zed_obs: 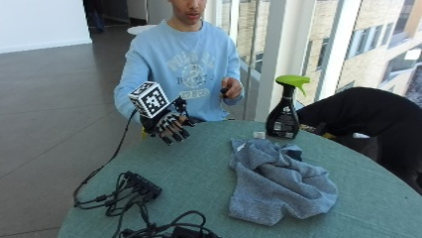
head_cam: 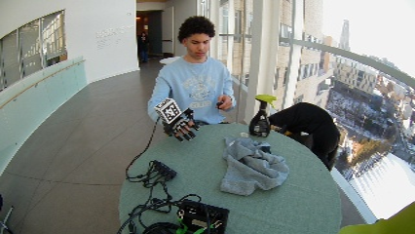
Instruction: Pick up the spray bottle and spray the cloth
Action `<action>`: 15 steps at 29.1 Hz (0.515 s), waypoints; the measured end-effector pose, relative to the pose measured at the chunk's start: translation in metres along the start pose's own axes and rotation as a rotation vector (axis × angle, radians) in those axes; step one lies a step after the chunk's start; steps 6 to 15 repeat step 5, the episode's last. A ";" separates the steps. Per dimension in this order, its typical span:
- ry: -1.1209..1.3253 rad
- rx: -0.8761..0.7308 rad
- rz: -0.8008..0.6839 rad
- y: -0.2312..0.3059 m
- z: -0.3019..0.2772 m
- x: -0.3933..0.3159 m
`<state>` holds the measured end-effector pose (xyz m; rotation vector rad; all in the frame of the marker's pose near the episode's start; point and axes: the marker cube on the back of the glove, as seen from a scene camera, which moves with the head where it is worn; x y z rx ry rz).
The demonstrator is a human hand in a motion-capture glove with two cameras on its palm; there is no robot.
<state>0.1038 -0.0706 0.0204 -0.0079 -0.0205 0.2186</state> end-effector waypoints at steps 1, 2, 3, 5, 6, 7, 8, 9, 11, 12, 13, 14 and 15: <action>0.003 0.001 -0.001 0.000 0.001 0.000; 0.006 0.002 -0.003 0.000 0.001 0.000; 0.008 0.003 -0.005 -0.001 0.002 0.000; 0.010 0.003 -0.009 -0.002 0.002 0.000; 0.010 0.003 -0.009 -0.002 0.002 0.000; 0.010 0.003 -0.009 -0.002 0.002 0.000; 0.010 0.003 -0.009 -0.002 0.002 0.000; 0.010 0.003 -0.009 -0.002 0.002 0.000; 0.010 0.003 -0.009 -0.002 0.002 0.000; 0.010 0.003 -0.009 -0.002 0.002 0.000; 0.010 0.003 -0.009 -0.002 0.002 0.000; 0.010 0.003 -0.009 -0.002 0.002 0.000; 0.010 0.003 -0.009 -0.002 0.002 0.000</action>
